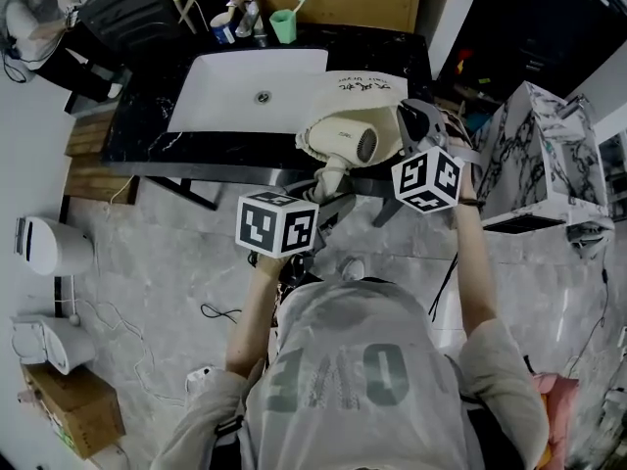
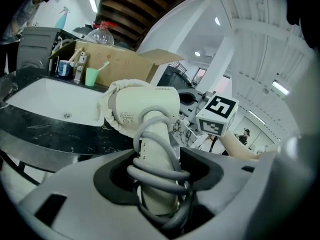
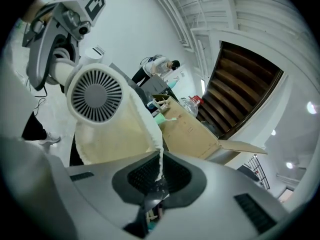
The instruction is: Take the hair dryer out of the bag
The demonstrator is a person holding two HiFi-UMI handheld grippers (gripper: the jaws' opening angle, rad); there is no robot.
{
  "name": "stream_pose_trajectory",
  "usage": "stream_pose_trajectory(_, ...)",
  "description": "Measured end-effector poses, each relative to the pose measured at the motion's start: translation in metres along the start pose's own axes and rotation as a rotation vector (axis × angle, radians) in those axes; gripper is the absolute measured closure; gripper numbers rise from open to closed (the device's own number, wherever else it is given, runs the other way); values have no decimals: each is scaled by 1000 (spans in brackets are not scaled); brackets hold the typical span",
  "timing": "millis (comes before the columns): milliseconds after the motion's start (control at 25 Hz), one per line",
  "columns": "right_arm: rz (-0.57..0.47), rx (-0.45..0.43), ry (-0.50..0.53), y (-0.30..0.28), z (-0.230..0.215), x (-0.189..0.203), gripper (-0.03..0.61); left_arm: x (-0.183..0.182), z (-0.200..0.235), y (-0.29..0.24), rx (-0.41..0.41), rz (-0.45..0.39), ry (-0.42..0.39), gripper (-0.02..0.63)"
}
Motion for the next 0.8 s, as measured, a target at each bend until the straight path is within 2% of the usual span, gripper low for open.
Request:
stream_pose_trajectory(280, 5, 16, 16, -7, -2, -3, 535, -10, -9, 31, -25, -48, -50, 337)
stream_pose_trajectory(400, 22, 29, 8, -9, -8, 2, 535, -15, -10, 47, -50, -92, -55, 337)
stream_pose_trajectory(520, 31, 41, -10, -7, -10, 8, 535, -27, -4, 60, -103, -172, -55, 337)
stream_pose_trajectory(680, 41, 53, -38, -5, -8, 14, 535, -56, 12, 71, -221, -326, -110, 337)
stream_pose_trajectory(800, 54, 45, -77, 1, 4, 19, 535, -78, 21, 78, -276, -425, -129, 337)
Point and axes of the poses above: the fingertips, and each gripper's own axes: y backward along the fingers, z to its left, x out of its underside, the point moved 10 cm from there along y, backward along the fingers
